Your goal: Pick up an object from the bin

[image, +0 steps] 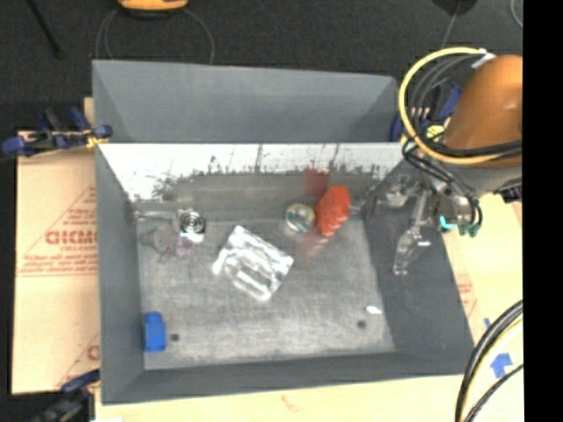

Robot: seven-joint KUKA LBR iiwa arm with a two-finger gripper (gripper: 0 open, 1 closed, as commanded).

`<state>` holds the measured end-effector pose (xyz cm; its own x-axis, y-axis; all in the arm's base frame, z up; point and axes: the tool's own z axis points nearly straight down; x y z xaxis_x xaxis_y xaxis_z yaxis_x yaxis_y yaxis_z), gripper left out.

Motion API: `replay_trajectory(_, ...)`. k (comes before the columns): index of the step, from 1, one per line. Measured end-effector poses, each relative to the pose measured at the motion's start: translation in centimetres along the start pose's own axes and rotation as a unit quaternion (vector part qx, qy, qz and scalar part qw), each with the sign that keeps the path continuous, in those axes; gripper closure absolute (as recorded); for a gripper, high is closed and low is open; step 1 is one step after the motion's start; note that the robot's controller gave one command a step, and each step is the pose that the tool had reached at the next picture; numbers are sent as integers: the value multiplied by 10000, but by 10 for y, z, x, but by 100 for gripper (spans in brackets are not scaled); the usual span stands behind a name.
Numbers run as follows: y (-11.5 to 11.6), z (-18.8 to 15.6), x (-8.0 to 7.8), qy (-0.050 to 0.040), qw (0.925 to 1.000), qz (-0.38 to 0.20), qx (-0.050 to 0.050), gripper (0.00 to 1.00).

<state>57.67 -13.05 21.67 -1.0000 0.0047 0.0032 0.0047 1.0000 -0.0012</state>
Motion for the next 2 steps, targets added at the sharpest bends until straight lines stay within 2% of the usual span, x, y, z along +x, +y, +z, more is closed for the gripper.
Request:
replay_trajectory(1, 52, 51, -66, -146, 9997, -188, 6, 0)
replay_trajectory(2, 65, 57, -72, -194, 9995, -250, -14, 0)
